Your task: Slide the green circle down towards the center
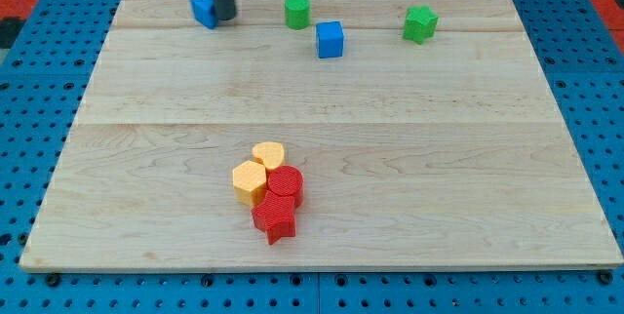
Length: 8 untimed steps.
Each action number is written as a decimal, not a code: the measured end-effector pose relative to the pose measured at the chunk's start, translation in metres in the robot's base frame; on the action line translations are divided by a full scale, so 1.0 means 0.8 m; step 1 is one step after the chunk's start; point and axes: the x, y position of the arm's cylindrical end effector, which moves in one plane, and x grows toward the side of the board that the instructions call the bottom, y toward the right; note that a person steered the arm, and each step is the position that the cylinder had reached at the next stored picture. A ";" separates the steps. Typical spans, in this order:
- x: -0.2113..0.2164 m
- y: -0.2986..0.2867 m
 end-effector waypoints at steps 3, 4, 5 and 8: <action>-0.012 -0.064; -0.021 -0.012; -0.043 0.032; -0.063 0.151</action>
